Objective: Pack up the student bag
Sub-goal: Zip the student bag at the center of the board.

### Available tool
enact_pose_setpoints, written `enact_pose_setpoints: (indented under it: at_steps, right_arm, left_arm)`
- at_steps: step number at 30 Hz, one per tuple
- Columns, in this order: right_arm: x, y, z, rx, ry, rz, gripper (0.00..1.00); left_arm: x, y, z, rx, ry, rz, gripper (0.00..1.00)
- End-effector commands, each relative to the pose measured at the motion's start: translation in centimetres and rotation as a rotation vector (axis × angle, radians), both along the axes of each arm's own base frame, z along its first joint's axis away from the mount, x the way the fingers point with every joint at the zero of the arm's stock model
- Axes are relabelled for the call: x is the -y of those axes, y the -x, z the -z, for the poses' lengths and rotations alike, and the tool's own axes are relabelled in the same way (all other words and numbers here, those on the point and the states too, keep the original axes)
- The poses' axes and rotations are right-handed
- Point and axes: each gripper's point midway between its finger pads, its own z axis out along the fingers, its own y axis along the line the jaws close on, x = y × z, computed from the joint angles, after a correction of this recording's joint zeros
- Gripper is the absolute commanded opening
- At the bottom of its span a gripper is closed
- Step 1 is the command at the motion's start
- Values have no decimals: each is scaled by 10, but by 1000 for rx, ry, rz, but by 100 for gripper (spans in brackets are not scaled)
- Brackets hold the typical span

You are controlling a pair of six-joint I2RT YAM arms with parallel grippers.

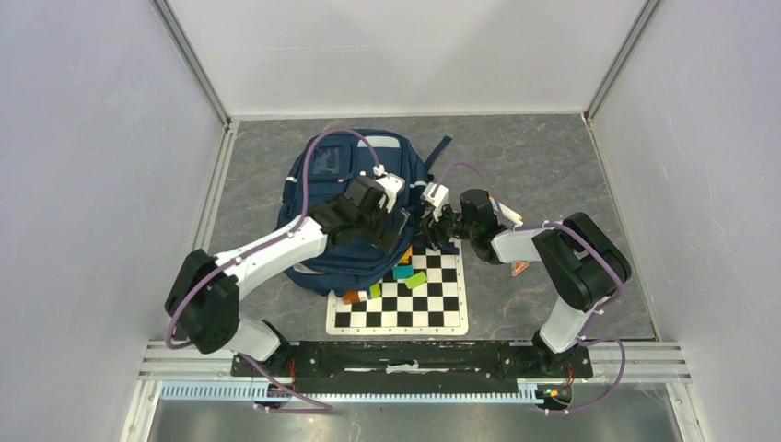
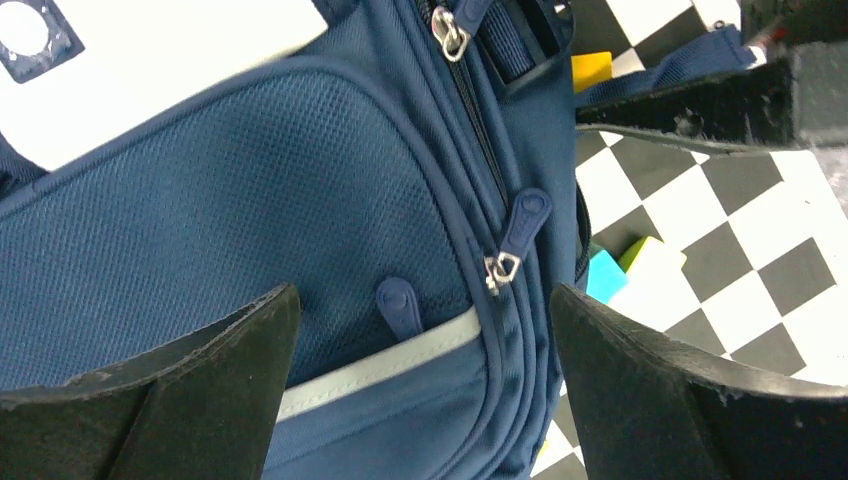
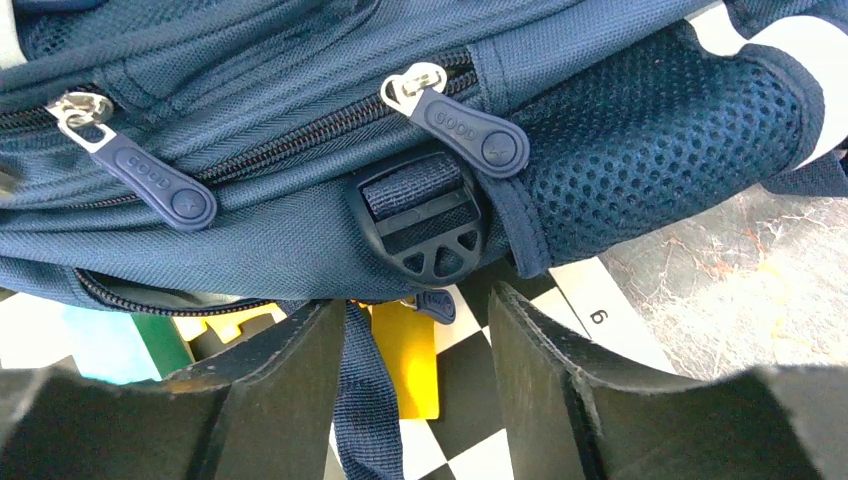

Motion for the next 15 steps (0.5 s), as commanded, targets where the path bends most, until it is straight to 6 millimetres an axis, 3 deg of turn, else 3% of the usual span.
enact_pose_setpoints:
  at_steps: [1, 5, 7, 12, 15]
  right_arm:
    - [-13, -26, -28, 108, -80, 39, 58]
    - [-15, -30, -25, 111, -85, 46, 57]
    - [-16, -32, -22, 105, -82, 47, 57]
    - [-19, -35, -20, 103, -82, 51, 54]
    - [-21, -36, -17, 90, -79, 46, 52]
  left_arm:
    - [5, -27, -3, 56, -82, -37, 100]
    - [-11, -33, 17, 40, -203, -105, 100]
    - [-14, -33, 21, 38, -225, -113, 93]
    - [-17, -33, 27, 30, -242, -123, 57]
    - [-17, -33, 28, 24, -247, -126, 27]
